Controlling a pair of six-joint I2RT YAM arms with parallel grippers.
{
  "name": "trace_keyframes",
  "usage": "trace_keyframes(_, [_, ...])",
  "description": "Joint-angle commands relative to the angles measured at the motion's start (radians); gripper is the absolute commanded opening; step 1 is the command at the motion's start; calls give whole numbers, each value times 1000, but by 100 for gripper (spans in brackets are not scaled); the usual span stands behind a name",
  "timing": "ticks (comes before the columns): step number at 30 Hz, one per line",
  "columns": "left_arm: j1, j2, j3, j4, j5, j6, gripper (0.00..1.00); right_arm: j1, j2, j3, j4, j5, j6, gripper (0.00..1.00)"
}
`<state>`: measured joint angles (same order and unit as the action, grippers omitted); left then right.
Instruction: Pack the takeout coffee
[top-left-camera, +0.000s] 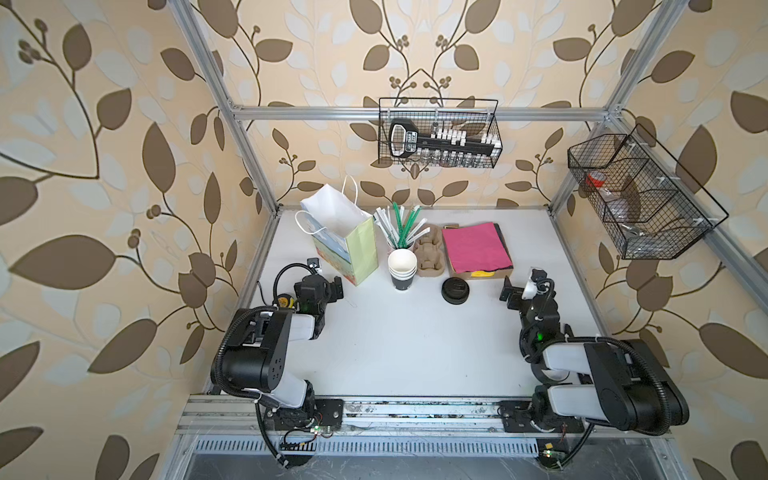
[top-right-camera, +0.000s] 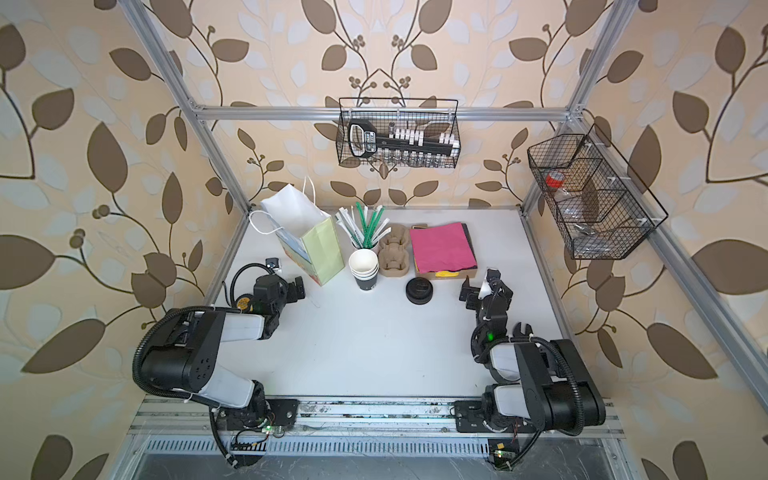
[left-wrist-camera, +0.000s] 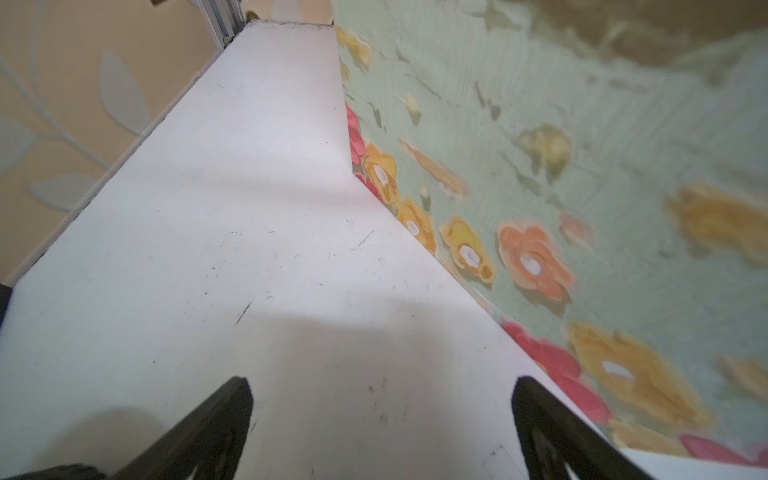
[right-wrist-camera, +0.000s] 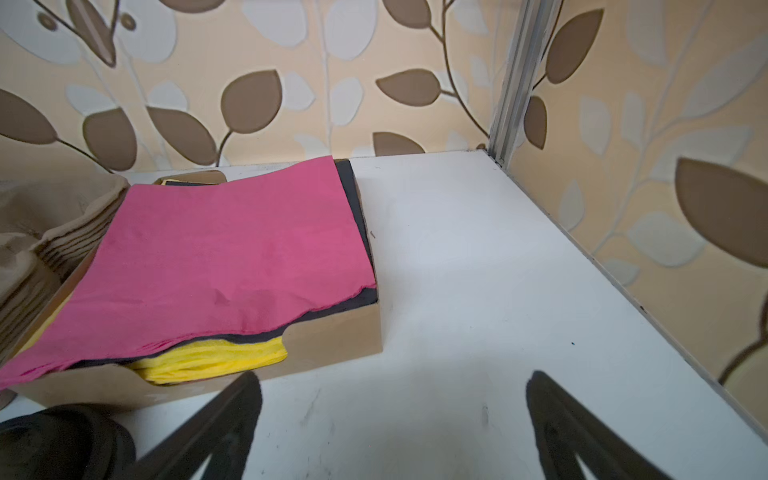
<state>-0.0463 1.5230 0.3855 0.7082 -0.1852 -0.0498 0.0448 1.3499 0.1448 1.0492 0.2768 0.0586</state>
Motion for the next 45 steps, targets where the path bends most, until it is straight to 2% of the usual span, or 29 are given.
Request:
trace_keyframes(1, [-3, -28, -5, 40, -3, 21, 99, -14, -4, 14, 12, -68, -20, 100])
trace_keyframes(18, [-3, -29, -5, 40, -3, 21, 99, -14, -5, 16, 6, -69, -20, 100])
trace_keyframes(23, [-3, -28, -5, 40, -3, 21, 99, 4, -18, 21, -7, -124, -64, 100])
trace_keyframes(25, [-3, -29, -5, 40, -3, 21, 99, 19, -91, 20, -54, -121, -82, 100])
trace_keyframes(27, [-4, -27, -5, 40, -3, 21, 99, 44, -228, 37, -197, -92, -97, 100])
trace_keyframes(31, [-3, -29, -5, 41, -2, 21, 99, 81, -493, 42, -343, -112, -100, 100])
trace_keyframes(32, [-3, -29, -5, 40, -2, 21, 99, 94, -569, 55, -422, -140, -82, 100])
trace_keyframes(34, [-3, -29, -5, 41, -3, 21, 99, 105, -679, 59, -476, -274, -11, 100])
trace_keyframes(35, [-3, -29, -5, 40, -3, 20, 99, 113, -727, 65, -491, -335, 39, 100])
trace_keyframes(36, [-3, -27, -5, 40, -2, 21, 99, 120, -773, 86, -536, -339, 147, 100])
trace_keyframes(37, [-3, -26, -3, 39, -2, 21, 99, 128, -805, 110, -593, -282, 263, 100])
trace_keyframes(39, [-3, -27, -3, 37, -2, 21, 99, 132, -857, 184, -813, -94, 571, 100])
trace_keyframes(40, [-4, -26, -3, 40, -2, 21, 99, 125, -871, 200, -849, -99, 577, 100])
trace_keyframes(41, [-4, -28, -4, 40, -3, 21, 99, 120, -878, 210, -846, -152, 566, 100])
trace_keyframes(42, [-3, -28, -4, 39, -2, 21, 99, 117, -878, 213, -852, -160, 607, 100])
trace_keyframes(43, [-3, -27, -3, 39, -2, 21, 99, 117, -873, 204, -829, -150, 652, 100])
trace_keyframes(45, [-3, -30, -6, 41, -2, 21, 99, 140, -840, 179, -689, -218, 625, 100])
